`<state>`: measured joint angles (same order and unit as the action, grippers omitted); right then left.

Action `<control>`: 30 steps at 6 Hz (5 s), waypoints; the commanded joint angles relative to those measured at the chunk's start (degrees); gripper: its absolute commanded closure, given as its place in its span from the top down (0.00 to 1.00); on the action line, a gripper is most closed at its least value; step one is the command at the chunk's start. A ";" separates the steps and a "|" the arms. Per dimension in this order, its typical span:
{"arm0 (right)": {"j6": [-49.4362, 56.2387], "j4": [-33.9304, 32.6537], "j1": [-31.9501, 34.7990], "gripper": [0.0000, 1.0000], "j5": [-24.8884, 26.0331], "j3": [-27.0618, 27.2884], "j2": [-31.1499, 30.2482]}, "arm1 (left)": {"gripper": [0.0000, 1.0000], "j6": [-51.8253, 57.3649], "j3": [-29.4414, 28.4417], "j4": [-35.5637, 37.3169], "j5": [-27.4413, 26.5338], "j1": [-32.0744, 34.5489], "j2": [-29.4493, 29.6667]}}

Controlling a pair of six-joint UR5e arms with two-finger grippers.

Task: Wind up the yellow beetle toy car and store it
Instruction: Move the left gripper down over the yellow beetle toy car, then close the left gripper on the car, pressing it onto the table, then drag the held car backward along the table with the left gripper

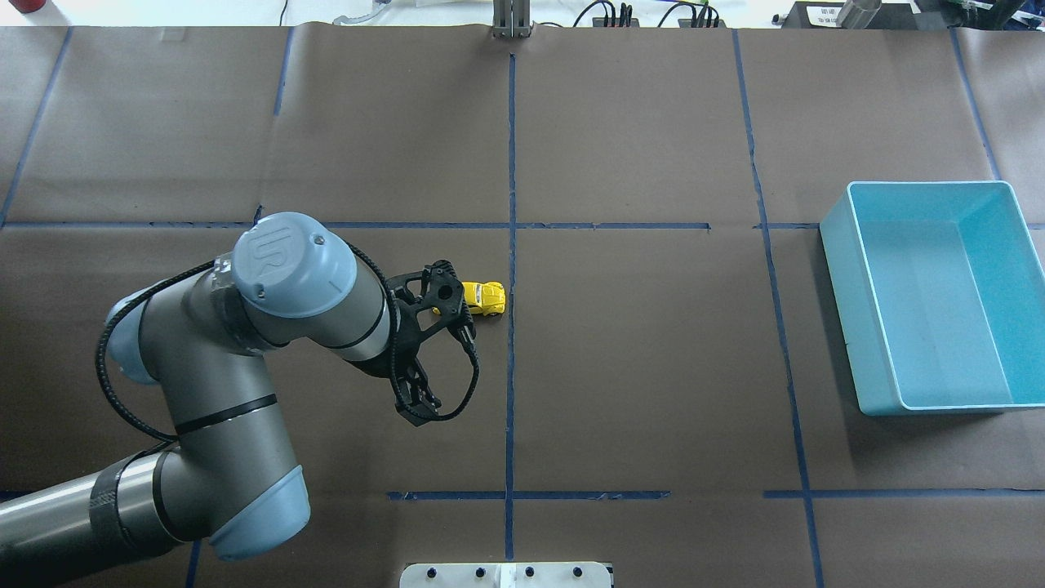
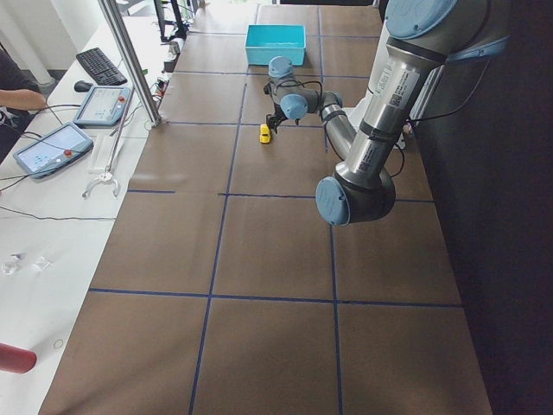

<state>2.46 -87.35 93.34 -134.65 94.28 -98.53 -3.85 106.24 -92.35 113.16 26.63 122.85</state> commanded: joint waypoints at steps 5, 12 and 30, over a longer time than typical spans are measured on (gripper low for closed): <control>0.00 -0.02 0.09 1.00 -0.26 0.29 -0.26 | 1.00 34.47 -20.03 25.35 -14.34 1.40 28.86; 0.00 -0.02 0.70 1.00 -0.44 0.20 -0.52 | 1.00 30.58 -32.94 18.52 -13.84 0.44 27.10; 0.00 -0.02 0.61 1.00 -0.44 0.20 -0.61 | 0.00 27.07 -37.68 -3.79 -5.49 3.60 28.14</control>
<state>2.46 -87.36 93.95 -135.09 94.42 -99.14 24.80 68.89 -94.85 107.65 30.28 151.13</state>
